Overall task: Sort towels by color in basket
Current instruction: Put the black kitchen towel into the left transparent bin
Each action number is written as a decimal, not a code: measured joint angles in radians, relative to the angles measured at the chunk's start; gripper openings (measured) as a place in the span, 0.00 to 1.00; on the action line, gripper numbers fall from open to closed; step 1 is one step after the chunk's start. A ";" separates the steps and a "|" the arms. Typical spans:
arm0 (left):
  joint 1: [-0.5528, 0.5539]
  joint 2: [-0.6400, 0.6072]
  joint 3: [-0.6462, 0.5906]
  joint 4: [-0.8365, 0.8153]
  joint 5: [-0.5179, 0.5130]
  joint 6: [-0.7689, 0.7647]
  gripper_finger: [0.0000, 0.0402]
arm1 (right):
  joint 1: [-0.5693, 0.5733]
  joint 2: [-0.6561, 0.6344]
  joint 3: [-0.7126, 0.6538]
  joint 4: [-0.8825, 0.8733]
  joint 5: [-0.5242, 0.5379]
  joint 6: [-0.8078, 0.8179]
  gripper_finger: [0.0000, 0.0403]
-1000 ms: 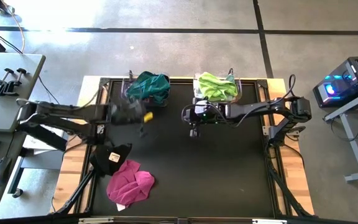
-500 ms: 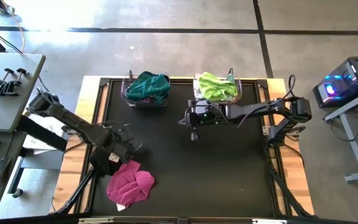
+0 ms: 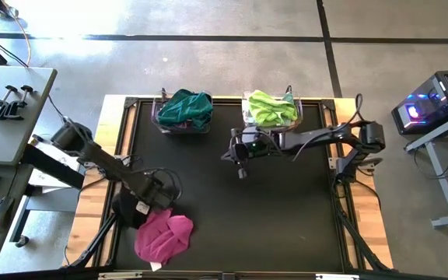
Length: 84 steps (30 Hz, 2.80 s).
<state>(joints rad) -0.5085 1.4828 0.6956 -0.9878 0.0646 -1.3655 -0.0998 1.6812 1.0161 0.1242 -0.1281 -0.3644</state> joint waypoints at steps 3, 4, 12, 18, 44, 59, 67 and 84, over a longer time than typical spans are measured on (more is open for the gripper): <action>0.008 0.042 0.003 0.055 -0.020 0.025 0.06 | 0.001 0.037 0.000 0.014 -0.001 0.000 0.00; 0.010 0.053 0.003 0.067 -0.032 0.034 0.06 | 0.001 0.047 0.000 0.015 -0.001 0.000 0.00; 0.068 0.075 0.001 0.218 -0.411 0.027 0.02 | 0.022 0.042 0.000 0.017 0.014 -0.016 0.00; 0.151 0.076 -0.004 0.545 -0.636 0.320 0.00 | 0.043 0.007 0.000 -0.045 0.089 0.001 0.00; 0.275 -0.126 -0.001 0.780 -0.571 1.027 0.22 | 0.129 0.030 0.000 -0.081 0.249 0.204 0.00; 0.423 0.211 0.005 0.880 -0.308 1.026 0.75 | 0.135 0.070 0.000 -0.028 0.226 0.234 0.00; 0.455 0.290 0.013 1.003 -0.325 1.109 0.61 | 0.139 0.070 0.000 -0.040 0.225 0.254 0.00; 0.406 0.136 -0.008 0.838 -0.441 1.132 0.07 | 0.160 0.070 0.000 -0.056 0.226 0.228 0.00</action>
<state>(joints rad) -0.1027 1.6185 0.6874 -0.1499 -0.3765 -0.2334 0.0601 1.7515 1.0157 0.0686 0.0975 -0.1366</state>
